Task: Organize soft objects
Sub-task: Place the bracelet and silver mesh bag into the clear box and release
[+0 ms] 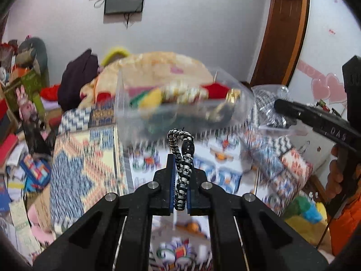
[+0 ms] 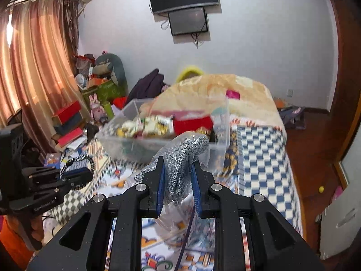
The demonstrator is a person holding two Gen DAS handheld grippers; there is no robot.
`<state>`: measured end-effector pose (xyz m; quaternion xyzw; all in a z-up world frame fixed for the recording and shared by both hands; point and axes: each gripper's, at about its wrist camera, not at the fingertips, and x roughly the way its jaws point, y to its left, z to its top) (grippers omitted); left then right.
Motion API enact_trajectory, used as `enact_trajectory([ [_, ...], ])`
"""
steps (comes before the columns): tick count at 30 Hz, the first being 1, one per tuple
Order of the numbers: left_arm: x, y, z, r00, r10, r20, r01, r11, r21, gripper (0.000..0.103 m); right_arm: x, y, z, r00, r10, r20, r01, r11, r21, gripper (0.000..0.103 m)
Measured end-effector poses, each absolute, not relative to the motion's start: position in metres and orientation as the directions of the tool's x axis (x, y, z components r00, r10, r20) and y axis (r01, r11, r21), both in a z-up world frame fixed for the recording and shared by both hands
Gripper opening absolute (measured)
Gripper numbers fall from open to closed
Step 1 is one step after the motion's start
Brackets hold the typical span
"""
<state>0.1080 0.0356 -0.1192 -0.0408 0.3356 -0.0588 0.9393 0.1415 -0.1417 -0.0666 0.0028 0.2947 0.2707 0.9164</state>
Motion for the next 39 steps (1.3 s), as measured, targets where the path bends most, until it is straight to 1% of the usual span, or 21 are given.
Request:
enact_trajectory([
  [7,0.141,0.038,-0.084,0.818,-0.123,-0.562,0.082,0.992,-0.098,0.007,0.164,-0.134,-0.04,0.731,0.493,-0.472,-0.495,0.859,0.131,0.019],
  [10,0.16,0.043,-0.079,0.82,-0.118,-0.561,0.069,0.992,-0.107,0.007,0.173,-0.128,-0.035,0.743,0.488,-0.458,-0.496,0.861,0.114,0.019],
  [12,0.176,0.047,-0.08,0.809,-0.102,-0.579,0.049,0.993,-0.107,0.007,0.179,-0.124,-0.035,0.746,0.486,-0.456,-0.497,0.861,0.105,0.019],
  [15,0.195,0.049,-0.086,0.797,-0.073,-0.6,0.028,0.996,-0.084,0.007,0.191,-0.116,-0.039,0.742,0.48,-0.468,-0.498,0.862,0.095,0.019],
  [22,0.232,0.047,-0.105,0.771,-0.015,-0.637,0.001,1.0,-0.021,0.007,0.218,-0.095,-0.064,0.708,0.457,-0.538,-0.496,0.864,0.08,0.019],
  [28,0.245,0.044,-0.118,0.746,-0.005,-0.666,0.014,1.0,0.008,0.007,0.229,-0.086,-0.085,0.669,0.443,-0.596,-0.502,0.861,0.076,0.019],
  [31,0.245,0.044,-0.121,0.738,-0.01,-0.675,0.019,1.0,0.006,0.016,0.23,-0.087,-0.092,0.66,0.428,-0.617,-0.499,0.864,0.066,0.021],
  [33,0.244,0.044,-0.122,0.737,-0.009,-0.676,0.019,1.0,0.008,0.028,0.231,-0.087,-0.093,0.657,0.423,-0.624,-0.496,0.866,0.063,0.022],
  [34,0.243,0.044,-0.121,0.74,-0.005,-0.673,0.017,1.0,0.011,0.031,0.231,-0.088,-0.093,0.655,0.42,-0.629,-0.497,0.865,0.061,0.023],
  [36,0.24,0.044,-0.118,0.747,-0.002,-0.665,0.016,1.0,0.014,0.04,0.23,-0.088,-0.092,0.653,0.414,-0.634,-0.497,0.866,0.054,0.029],
  [37,0.237,0.044,-0.116,0.75,-0.007,-0.661,0.019,1.0,0.011,0.041,0.229,-0.087,-0.091,0.653,0.411,-0.635,-0.497,0.866,0.05,0.031],
  [39,0.233,0.044,-0.112,0.755,-0.024,-0.656,0.03,1.0,-0.003,0.046,0.226,-0.088,-0.088,0.66,0.404,-0.633,-0.495,0.868,0.038,0.042],
])
